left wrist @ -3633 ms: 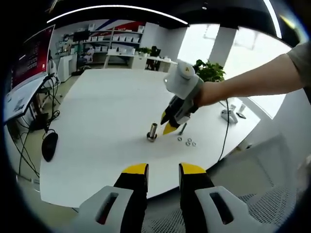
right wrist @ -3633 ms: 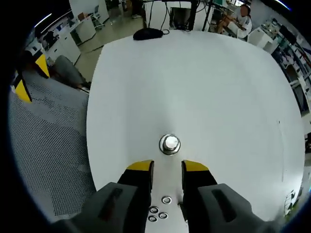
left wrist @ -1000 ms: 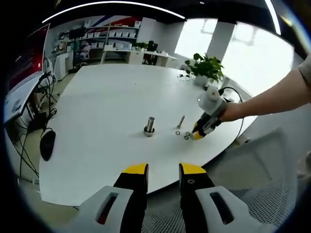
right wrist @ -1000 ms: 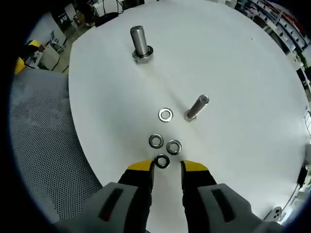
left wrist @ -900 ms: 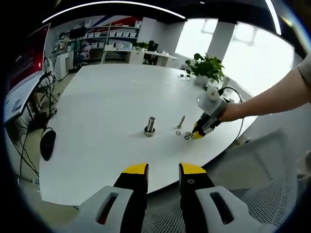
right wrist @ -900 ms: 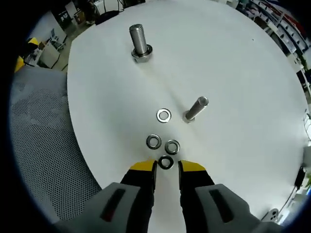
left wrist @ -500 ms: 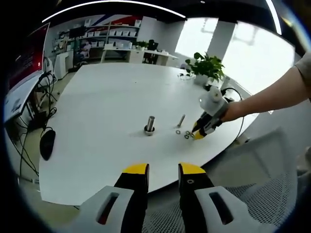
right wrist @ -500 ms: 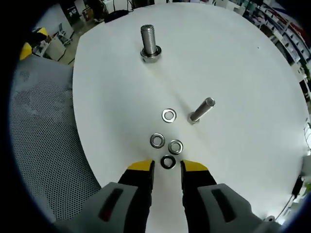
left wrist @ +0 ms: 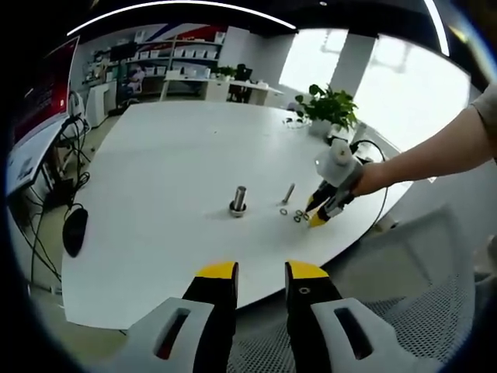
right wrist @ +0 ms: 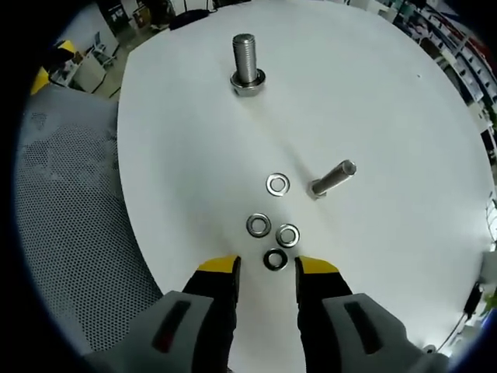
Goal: Place the washer onto the threaded stud by aligning its center hole with the stud, sliding it down to the base, and recovering from edge contact or off-axis alignment until the washer reaches the visible bottom stop.
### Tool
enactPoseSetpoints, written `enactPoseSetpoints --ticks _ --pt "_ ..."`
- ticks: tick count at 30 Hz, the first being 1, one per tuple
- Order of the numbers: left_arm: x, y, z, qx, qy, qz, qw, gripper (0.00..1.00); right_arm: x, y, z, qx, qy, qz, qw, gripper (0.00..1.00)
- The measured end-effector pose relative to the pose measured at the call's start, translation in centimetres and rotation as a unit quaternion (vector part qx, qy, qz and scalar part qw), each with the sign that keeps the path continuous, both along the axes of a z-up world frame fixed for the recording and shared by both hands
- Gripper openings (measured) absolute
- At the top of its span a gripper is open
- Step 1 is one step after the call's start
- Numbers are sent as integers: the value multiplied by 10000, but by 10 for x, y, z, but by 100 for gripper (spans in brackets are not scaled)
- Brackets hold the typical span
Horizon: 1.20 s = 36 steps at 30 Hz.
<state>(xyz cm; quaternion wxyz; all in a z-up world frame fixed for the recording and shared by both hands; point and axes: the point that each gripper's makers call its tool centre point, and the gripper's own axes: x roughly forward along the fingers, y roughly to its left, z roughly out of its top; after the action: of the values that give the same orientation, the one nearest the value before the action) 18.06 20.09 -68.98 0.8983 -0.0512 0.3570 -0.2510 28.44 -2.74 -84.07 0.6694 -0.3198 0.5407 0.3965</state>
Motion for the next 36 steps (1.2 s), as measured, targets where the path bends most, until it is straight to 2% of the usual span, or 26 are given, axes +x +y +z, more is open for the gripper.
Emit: enactPoseSetpoints --ticks 4,10,15,23,29,36 --pt "0 0 0 2 -4 2 10000 22 0 1 0 10 -26 120 9999 30" --pt "0 0 1 -15 -24 4 10000 22 0 1 0 114 -89 68 9999 29" --pt "0 0 1 -10 -21 -1 10000 22 3 0 1 240 -186 80 9995 24" --pt "0 0 1 -11 -21 5 10000 22 3 1 0 -10 -116 320 9994 15" --pt "0 1 2 -12 -27 14 10000 21 4 1 0 -112 -56 315 9994 14" --pt "0 0 2 -13 -28 4 10000 21 5 0 0 -56 -58 199 9998 14"
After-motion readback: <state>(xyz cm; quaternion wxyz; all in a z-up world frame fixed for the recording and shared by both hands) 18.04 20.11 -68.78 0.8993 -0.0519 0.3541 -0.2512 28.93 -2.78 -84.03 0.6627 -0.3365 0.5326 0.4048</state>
